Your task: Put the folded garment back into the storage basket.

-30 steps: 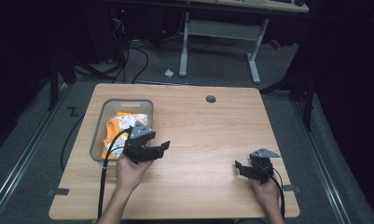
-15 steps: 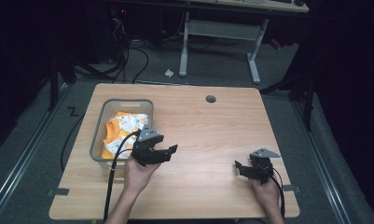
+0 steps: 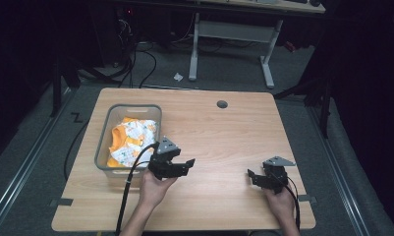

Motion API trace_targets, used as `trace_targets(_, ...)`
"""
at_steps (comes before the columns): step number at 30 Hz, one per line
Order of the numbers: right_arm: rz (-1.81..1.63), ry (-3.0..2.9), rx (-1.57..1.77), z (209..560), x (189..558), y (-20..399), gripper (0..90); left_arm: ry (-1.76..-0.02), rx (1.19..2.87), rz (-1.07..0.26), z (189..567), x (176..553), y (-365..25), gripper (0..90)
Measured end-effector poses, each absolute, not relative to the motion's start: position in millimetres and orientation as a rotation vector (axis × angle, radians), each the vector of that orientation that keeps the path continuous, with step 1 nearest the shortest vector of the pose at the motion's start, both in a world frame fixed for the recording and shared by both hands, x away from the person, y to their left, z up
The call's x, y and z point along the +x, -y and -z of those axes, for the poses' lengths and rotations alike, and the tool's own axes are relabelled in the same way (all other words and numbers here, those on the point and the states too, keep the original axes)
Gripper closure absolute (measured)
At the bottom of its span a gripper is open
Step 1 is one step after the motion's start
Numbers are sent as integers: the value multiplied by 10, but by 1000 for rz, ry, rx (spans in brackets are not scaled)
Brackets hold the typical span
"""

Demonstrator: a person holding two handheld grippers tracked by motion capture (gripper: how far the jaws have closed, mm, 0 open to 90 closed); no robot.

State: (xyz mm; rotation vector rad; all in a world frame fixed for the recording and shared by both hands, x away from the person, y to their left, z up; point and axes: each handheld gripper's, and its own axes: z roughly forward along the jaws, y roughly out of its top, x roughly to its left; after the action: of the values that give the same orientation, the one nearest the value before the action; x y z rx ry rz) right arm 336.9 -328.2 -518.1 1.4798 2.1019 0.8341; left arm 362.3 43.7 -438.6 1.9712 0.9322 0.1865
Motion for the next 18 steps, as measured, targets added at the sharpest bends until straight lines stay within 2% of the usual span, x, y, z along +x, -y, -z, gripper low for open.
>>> trace_targets(9,-834,-2102,1480,5181,3368,3282,277,-940,2011,-155,4579,3619,-300,355)
trace_targets(18,-834,-2102,1480,5181,3368,3282,277,-946,2054,-181,4750,3595,-194,356)
